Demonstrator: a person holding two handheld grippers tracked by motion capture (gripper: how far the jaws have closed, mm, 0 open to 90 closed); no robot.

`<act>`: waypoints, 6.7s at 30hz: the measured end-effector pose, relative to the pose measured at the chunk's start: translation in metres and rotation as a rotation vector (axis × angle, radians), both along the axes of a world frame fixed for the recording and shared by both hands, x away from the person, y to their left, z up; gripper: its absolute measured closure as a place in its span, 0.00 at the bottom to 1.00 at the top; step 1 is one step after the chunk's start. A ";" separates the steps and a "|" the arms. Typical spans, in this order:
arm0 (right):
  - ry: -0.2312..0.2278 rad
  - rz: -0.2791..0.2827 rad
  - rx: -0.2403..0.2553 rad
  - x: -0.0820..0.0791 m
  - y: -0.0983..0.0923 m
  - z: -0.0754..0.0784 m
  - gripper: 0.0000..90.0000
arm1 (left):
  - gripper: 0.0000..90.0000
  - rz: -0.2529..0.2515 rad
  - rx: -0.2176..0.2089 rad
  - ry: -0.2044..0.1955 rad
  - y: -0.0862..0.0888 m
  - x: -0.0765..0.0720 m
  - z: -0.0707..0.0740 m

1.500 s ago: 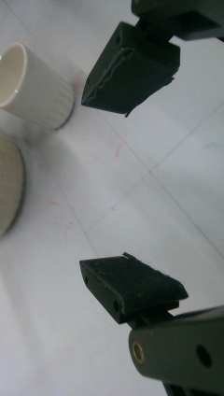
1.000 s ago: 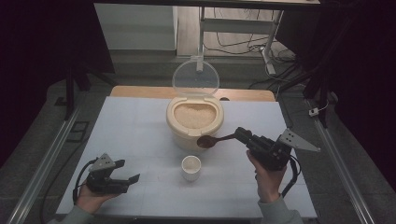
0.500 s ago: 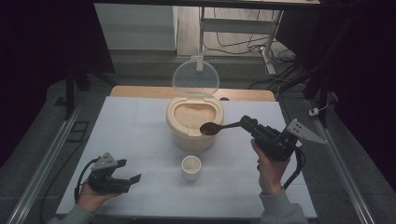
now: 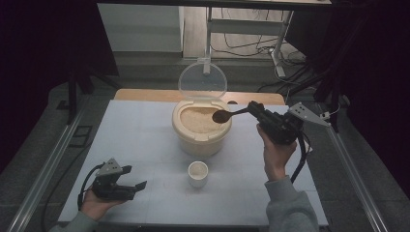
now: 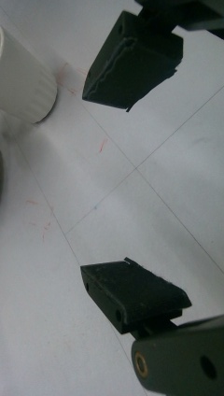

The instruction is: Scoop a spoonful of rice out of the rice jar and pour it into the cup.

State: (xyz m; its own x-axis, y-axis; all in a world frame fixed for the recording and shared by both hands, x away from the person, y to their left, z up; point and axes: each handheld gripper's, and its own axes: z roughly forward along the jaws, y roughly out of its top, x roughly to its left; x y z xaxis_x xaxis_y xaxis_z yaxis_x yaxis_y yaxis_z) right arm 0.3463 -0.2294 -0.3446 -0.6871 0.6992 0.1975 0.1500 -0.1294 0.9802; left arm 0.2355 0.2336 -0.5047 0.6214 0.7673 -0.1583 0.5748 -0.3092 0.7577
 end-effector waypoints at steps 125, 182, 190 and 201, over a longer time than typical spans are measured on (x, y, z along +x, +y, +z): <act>0.681 0.104 0.519 0.047 -0.013 -0.055 0.93 | 0.17 -0.019 0.049 -0.001 -0.006 0.001 -0.002; 0.520 0.189 0.066 -0.009 0.011 -0.082 0.92 | 0.17 -0.019 0.059 0.005 -0.005 0.002 -0.004; 0.458 0.203 0.026 -0.017 0.013 -0.075 0.93 | 0.17 -0.018 0.060 0.005 -0.005 0.002 -0.004; 0.429 0.222 0.042 -0.019 0.008 -0.073 0.92 | 0.18 -0.017 0.058 0.005 -0.005 0.002 -0.004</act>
